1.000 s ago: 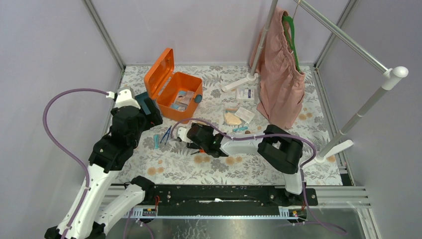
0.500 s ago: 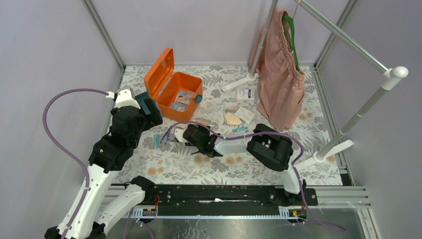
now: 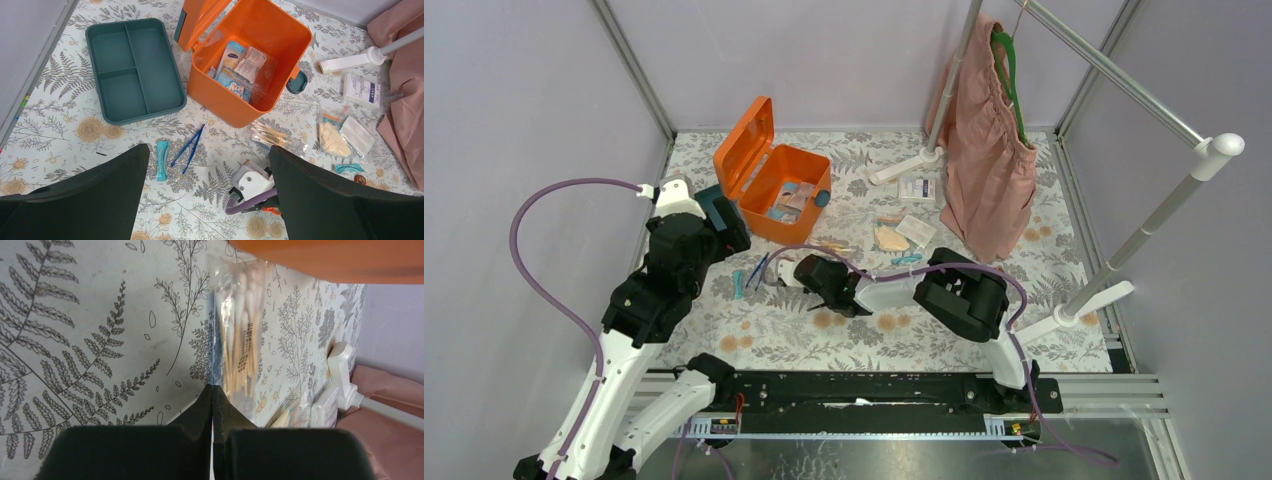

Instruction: Organize the medicine kit

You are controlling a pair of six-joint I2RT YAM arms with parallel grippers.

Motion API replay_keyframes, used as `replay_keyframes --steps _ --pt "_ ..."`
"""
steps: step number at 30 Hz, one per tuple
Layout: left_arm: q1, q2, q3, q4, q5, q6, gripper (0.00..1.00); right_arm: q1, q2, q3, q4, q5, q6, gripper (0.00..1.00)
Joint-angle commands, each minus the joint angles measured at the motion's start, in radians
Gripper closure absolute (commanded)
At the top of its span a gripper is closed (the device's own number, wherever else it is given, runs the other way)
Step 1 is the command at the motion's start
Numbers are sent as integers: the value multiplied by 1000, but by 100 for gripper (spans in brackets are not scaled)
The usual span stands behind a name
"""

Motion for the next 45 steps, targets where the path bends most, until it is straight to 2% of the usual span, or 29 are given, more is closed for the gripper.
replay_keyframes --steps 1,11,15,19,21,22,29,34,38,45 --pt "-3 -1 9 -1 -8 4 1 -6 -74 -34 68 14 16 100" --pt "-3 0 15 -1 -13 -1 1 -24 -338 -130 66 -24 179 100" --pt "-3 3 10 7 0 -3 1 -54 -436 -155 15 -105 267 100" --pt "-3 3 9 11 3 -4 1 -100 -480 -142 -82 -267 321 100" --pt "-3 2 7 11 6 -3 1 -102 -456 -127 -121 -286 295 77" --pt "-3 1 8 12 6 -1 1 -102 -445 -121 -134 -289 288 70" --pt "-3 -18 -3 10 -3 -4 1 -102 -379 -92 -147 -319 244 42" --pt "-3 -12 -3 7 0 -4 1 -79 -289 -29 -186 -322 177 38" --pt "-3 -11 -3 7 -5 -4 1 -46 -214 1 -218 -248 113 37" --pt "-3 -12 -7 6 -3 -5 1 -20 -116 25 -142 -94 74 36"
